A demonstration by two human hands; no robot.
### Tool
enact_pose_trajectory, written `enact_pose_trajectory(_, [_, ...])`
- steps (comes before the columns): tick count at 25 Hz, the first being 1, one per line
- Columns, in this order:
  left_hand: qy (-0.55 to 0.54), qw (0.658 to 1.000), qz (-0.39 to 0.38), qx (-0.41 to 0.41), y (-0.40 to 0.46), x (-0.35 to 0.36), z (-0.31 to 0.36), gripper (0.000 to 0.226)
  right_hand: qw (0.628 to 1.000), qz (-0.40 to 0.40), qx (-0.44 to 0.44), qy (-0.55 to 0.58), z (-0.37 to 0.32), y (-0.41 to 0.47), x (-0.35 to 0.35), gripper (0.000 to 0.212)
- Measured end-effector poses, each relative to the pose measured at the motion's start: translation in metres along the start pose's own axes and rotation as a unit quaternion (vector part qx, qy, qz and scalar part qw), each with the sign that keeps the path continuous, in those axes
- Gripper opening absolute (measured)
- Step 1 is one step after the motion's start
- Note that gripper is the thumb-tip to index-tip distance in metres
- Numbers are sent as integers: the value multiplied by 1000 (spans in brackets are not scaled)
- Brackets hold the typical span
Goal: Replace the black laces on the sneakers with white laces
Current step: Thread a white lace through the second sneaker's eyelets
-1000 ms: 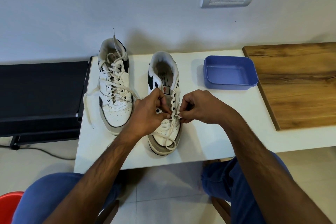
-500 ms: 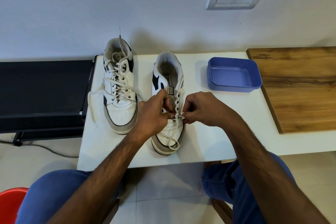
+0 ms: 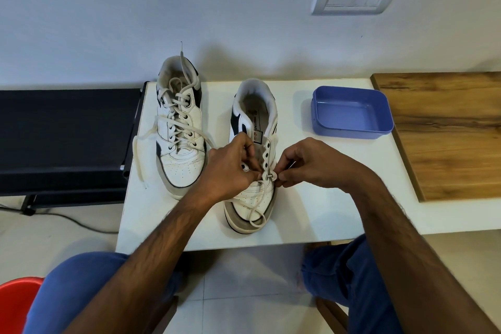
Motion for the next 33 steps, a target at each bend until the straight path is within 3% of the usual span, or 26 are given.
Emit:
enact_pose_trajectory(4, [-1, 1000, -10, 3, -3, 0, 4, 41, 1000, 18, 2, 26, 2, 0, 0, 8])
enact_pose_trajectory(11, [-18, 999, -22, 18, -3, 1, 3, 40, 997, 55, 16, -42, -1, 5, 4, 17])
enact_pose_trajectory(14, [-26, 998, -37, 51, -7, 0, 6, 30, 998, 36, -4, -47, -4, 7, 6, 13])
enact_pose_trajectory(16, [22, 995, -26, 96, -12, -3, 12, 27, 997, 25, -34, -58, -7, 7, 6, 10])
enact_pose_trajectory(20, [266, 946, 38, 181, -22, 3, 25, 60, 998, 34, -56, 7, -2, 5, 1, 9])
enact_pose_trajectory(25, [265, 947, 40, 177, -18, 4, 23, 53, 989, 86, -96, 67, -4, -8, -30, 7])
enact_pose_trajectory(27, [253, 950, 36, 177, -17, 4, 23, 51, 964, 188, -127, 139, 0, -28, -73, 6])
enact_pose_trajectory(30, [229, 958, 22, 173, -14, 2, 21, 41, 852, 356, -206, 324, 18, -67, -135, 10])
enact_pose_trajectory(31, [221, 958, 16, 182, -14, 3, 21, 36, 813, 378, -222, 383, 21, -72, -141, 11])
enact_pose_trajectory(33, [205, 956, 10, 209, -15, 1, 24, 29, 760, 350, -223, 501, 19, -60, -129, 15])
Point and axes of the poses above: each hand's wrist, its own y-axis towards the middle knuckle, its own x-axis out of the palm, z = x × y, the point moved 10 cm from there along y, towards the middle knuckle, and after that the axes turned 7 degrees about -x, right-handed, at the moved point
